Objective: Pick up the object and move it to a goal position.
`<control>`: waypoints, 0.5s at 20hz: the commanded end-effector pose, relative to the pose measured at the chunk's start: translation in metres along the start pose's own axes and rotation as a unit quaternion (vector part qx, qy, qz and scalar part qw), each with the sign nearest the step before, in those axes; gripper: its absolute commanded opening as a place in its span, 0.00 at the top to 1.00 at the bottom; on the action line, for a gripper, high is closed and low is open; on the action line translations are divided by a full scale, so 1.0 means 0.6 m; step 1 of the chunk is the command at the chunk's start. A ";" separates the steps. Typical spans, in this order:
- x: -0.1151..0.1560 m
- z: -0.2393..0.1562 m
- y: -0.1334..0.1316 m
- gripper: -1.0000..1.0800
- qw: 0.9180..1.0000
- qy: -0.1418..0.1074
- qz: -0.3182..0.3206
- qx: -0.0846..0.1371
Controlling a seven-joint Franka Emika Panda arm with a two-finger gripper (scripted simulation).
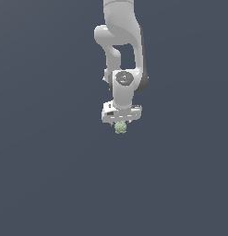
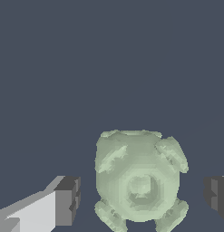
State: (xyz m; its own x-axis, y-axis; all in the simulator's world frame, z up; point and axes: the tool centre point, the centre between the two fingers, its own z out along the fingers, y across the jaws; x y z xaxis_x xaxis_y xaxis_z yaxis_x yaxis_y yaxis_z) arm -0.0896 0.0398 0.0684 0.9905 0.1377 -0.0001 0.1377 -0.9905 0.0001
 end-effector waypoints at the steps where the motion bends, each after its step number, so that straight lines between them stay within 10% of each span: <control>1: -0.001 0.020 0.000 0.04 1.000 0.000 0.000 0.000; 9: -0.001 0.048 0.000 0.04 1.000 0.000 0.000 0.000; 10: -0.001 0.048 0.000 1.00 1.000 0.000 0.000 0.000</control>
State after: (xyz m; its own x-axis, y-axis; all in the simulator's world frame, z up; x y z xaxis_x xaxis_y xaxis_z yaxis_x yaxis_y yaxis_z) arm -0.0904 0.0400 0.0404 0.9904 0.1384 -0.0008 0.1384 -0.9904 -0.0001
